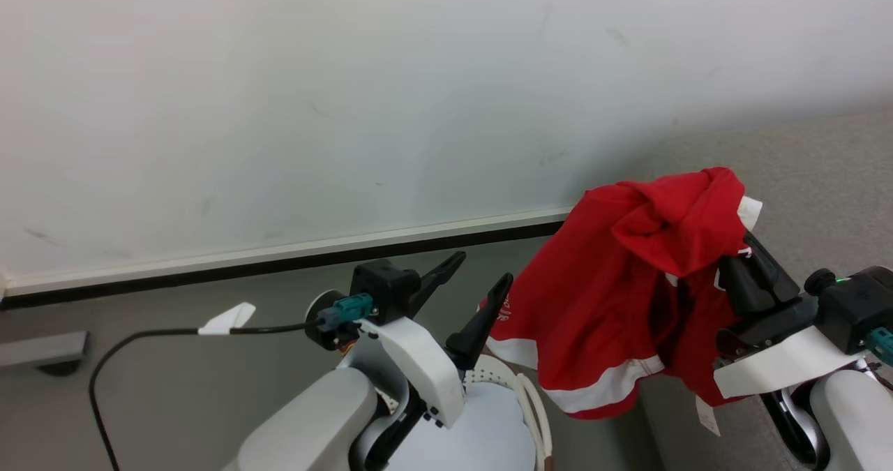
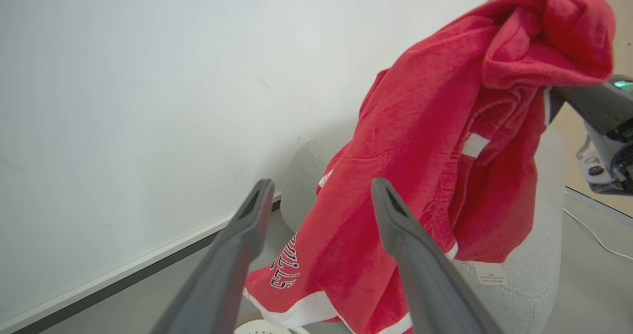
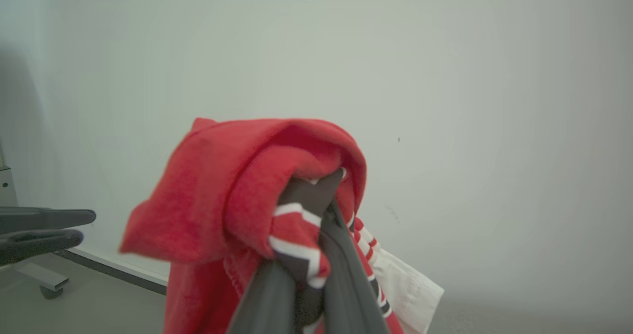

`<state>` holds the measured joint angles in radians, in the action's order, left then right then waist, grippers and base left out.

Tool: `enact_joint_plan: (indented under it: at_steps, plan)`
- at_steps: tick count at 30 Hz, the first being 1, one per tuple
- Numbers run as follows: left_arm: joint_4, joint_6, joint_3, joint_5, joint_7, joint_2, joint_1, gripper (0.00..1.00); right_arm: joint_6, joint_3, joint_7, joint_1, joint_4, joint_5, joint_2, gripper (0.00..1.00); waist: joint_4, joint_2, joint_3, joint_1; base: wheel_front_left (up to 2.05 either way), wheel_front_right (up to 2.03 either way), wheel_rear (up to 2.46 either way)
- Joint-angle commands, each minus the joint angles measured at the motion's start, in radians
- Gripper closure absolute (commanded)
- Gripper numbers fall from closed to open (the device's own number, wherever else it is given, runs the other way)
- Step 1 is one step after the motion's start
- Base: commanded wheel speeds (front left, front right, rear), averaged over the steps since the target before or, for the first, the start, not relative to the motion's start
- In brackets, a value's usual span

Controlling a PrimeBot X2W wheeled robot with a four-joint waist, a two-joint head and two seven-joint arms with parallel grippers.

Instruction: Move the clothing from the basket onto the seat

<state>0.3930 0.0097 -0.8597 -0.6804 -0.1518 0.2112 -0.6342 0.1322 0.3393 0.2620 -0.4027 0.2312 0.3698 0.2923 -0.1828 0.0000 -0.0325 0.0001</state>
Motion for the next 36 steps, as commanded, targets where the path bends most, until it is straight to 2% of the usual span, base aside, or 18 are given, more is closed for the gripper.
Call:
enact_joint_plan:
  at_steps: [1, 12, 20, 27, 36]
  plan:
    - [-0.007, 0.0, -0.001, 0.012, -0.01, 0.011, 0.015, 0.0, -0.003, -0.014, 0.004, 0.014, -0.015, -0.004, 0.011, 1.0, -0.043, 0.0, -0.003, -0.0001, 0.0, 0.0, 0.0]
    - [-0.068, -0.013, -0.022, 0.034, -0.042, 0.031, 0.021, 0.0, -0.003, -0.074, 0.004, 0.032, -0.093, -0.018, 0.032, 1.0, -0.197, 0.0, -0.016, -0.0001, 0.0, 0.0, 0.0]
    - [-0.109, -0.012, -0.042, 0.05, -0.03, 0.045, 0.018, 0.0, -0.003, -0.124, 0.004, 0.057, -0.134, -0.022, 0.025, 1.0, -0.275, 0.0, -0.035, -0.0001, 0.0, 0.0, 0.0]
    - [-0.138, -0.012, -0.059, 0.057, -0.009, 0.051, 0.003, 0.0, -0.003, -0.156, 0.004, 0.037, -0.164, -0.009, 0.028, 1.0, -0.3, 0.0, -0.075, -0.0001, 0.0, 0.0, 0.0]
    - [-0.202, -0.014, -0.076, 0.087, 0.061, 0.093, -0.054, 0.0, -0.003, -0.247, 0.004, -0.118, -0.157, 0.029, 0.117, 1.0, -0.268, 0.0, -0.228, -0.0001, 0.0, 0.0, 0.0]
